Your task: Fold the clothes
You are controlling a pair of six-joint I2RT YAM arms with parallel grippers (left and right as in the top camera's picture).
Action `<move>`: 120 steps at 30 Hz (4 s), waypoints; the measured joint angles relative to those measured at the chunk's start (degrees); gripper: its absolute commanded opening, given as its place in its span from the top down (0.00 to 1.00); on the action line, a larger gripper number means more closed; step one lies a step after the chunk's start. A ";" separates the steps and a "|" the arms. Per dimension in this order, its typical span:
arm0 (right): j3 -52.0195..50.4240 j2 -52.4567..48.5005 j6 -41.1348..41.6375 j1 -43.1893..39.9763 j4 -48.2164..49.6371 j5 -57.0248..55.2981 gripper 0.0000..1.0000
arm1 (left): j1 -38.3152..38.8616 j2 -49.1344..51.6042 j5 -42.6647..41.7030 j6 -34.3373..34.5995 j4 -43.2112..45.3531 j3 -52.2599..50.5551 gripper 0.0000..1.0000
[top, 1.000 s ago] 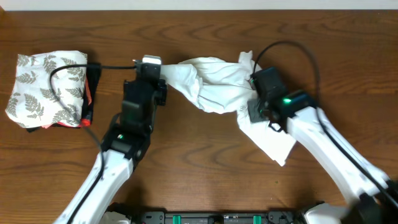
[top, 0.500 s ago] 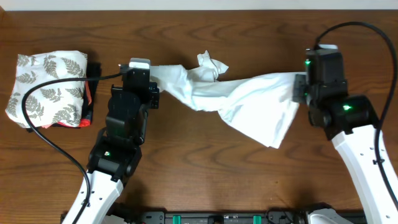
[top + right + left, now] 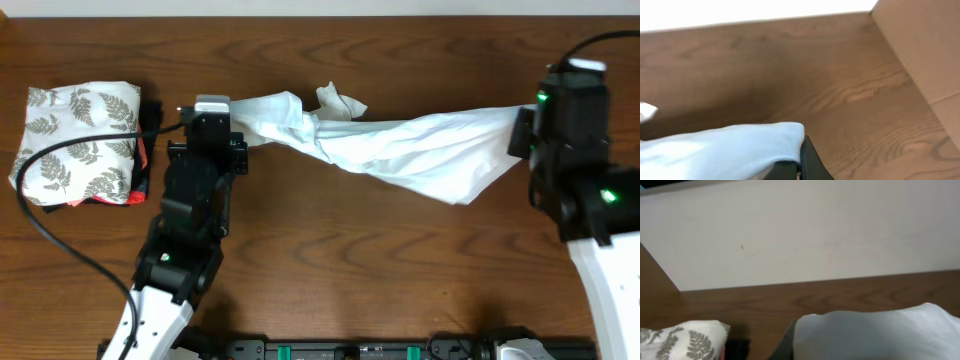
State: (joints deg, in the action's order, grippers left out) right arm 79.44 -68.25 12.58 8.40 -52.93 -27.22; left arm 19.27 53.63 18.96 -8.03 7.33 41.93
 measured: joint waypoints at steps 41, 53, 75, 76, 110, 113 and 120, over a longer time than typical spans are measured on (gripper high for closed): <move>3.13 7.65 -2.80 -0.09 0.39 2.19 0.99 | 0.00 -11.78 0.74 -0.87 6.12 0.44 0.94; 3.26 0.83 -5.90 -0.09 2.43 2.40 0.99 | 0.00 -5.62 0.79 -0.85 6.99 0.98 0.94; 10.03 -27.67 -10.27 -6.32 39.50 0.07 0.99 | -8.66 43.10 0.68 -2.36 50.16 22.56 0.94; 11.19 -27.36 -10.19 -6.91 38.97 0.07 0.99 | -8.68 42.95 0.66 -2.36 48.15 24.17 0.94; 13.38 -26.99 -9.94 -8.68 23.28 6.34 0.99 | -8.50 41.72 -0.70 -2.58 17.20 27.89 0.94; 13.38 -27.47 -10.27 -8.68 27.23 7.28 0.99 | -8.66 41.75 -1.88 -2.56 20.44 27.89 0.94; 13.40 -32.59 -10.34 -8.72 42.32 8.26 0.99 | -10.93 45.20 -5.22 -2.56 34.60 27.96 0.94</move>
State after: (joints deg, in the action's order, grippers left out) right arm 92.84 -100.84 2.24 -0.32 -10.61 -18.96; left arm 8.34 98.83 13.74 -10.59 41.93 69.89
